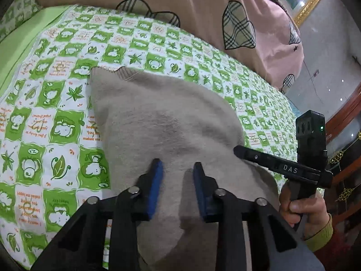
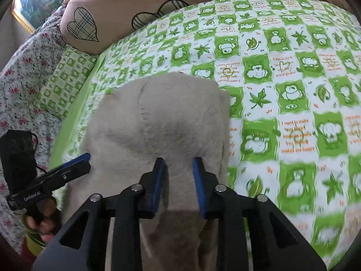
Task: Fold small clothes
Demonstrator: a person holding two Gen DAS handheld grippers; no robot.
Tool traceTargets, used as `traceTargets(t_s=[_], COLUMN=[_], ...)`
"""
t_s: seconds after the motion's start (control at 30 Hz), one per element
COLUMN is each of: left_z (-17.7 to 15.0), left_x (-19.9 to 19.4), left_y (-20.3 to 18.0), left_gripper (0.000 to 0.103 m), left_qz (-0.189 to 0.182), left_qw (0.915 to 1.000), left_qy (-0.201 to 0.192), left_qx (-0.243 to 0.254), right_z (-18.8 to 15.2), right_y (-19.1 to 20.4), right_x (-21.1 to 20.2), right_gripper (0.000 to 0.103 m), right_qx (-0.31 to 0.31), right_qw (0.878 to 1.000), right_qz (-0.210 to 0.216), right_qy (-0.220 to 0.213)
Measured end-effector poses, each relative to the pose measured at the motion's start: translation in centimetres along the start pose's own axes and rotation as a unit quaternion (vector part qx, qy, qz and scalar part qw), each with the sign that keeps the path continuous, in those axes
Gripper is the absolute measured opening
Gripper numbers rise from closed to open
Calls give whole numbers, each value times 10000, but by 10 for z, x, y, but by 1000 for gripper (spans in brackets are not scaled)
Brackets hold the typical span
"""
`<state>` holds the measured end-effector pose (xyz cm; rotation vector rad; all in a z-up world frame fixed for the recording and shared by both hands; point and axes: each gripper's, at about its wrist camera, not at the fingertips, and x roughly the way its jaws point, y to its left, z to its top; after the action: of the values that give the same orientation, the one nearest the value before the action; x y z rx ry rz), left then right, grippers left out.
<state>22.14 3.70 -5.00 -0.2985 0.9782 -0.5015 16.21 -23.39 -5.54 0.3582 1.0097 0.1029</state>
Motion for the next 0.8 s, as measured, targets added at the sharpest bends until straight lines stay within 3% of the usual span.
traceTargets(t_s=[0.13, 0.37, 0.53, 0.63, 0.73, 0.8], left_z=[-9, -33, -75, -102, -130, -141], left_x=[-1, -42, -75, -76, -61, -56], left_y=[-5, -16, -31, -36, -30, -27], left_gripper=[25, 31, 31, 31, 31, 30], left_qz=[181, -22, -84, -86, 35, 76], left_qw=[9996, 9981, 9962, 9970, 9993, 9993], left_qy=[-142, -606, -867, -734, -320, -296], left_qx=[160, -83, 74, 226, 200, 196], right_z=[2, -12, -52, -79, -102, -111], right_y=[-6, 16, 44, 47, 37, 23], right_x=[2, -30, -64, -69, -56, -51], right_gripper=[16, 20, 21, 23, 23, 21], right_qx=[35, -245, -576, -637, -754, -649], right_qw=[10000, 9989, 9975, 9976, 9949, 9957], right_qz=[31, -328, -163, -98, -677, -654], right_qy=[-41, -250, -377, -253, 4, -10])
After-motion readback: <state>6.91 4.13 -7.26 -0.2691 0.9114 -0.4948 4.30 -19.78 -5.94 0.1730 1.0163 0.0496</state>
